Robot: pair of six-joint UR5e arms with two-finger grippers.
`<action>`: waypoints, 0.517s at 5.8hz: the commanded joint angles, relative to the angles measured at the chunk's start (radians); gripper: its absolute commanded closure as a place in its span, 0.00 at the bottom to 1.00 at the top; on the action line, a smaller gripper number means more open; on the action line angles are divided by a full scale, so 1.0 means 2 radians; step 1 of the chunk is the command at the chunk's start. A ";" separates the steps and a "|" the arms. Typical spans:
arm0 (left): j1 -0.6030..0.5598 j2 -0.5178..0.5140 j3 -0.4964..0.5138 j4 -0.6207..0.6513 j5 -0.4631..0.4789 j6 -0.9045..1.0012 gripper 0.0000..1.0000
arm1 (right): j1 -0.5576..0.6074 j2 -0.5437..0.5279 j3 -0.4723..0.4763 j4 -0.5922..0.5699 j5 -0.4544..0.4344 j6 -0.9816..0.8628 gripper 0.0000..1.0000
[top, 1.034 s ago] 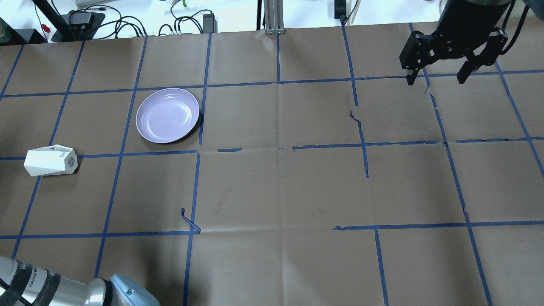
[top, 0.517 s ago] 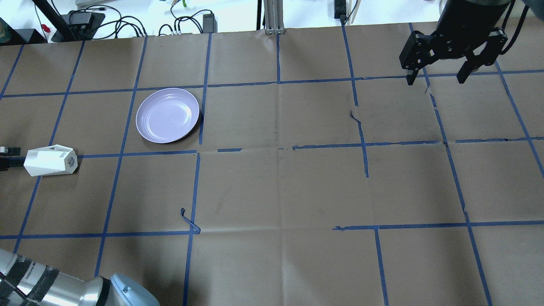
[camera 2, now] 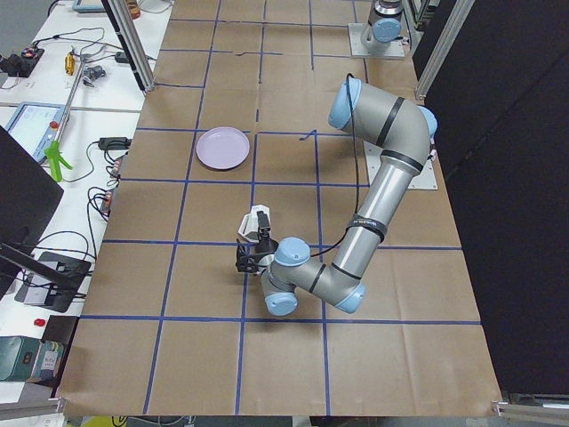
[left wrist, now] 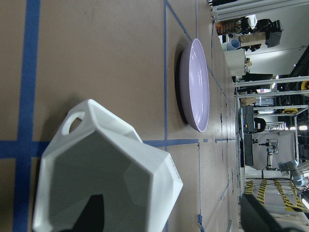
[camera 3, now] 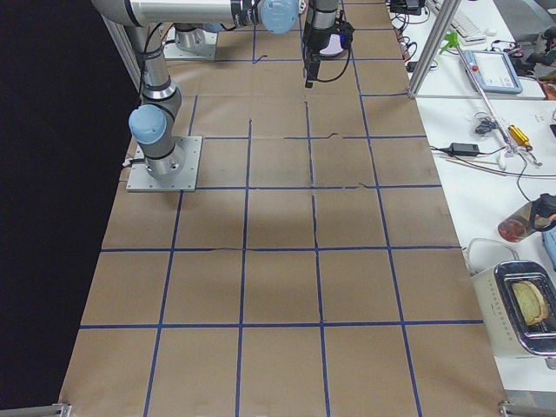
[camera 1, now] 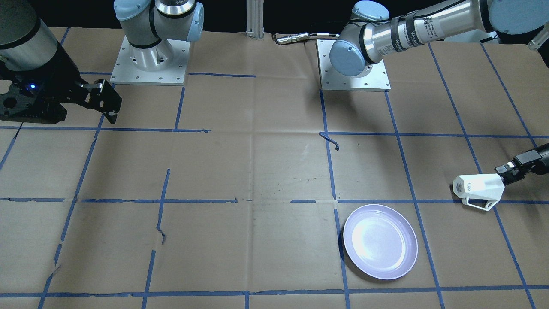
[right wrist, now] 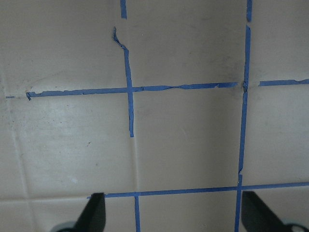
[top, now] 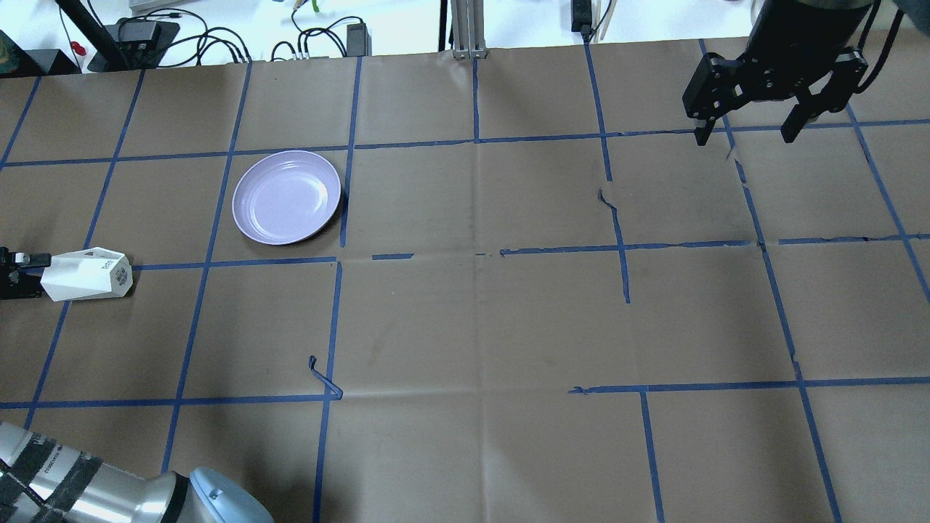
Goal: Flip cup and place on plate
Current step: 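Grasp the white hexagonal cup lying on its side with the left gripper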
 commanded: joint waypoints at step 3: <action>0.000 -0.002 0.001 0.027 -0.021 0.002 1.00 | 0.000 0.000 0.000 0.000 0.000 0.000 0.00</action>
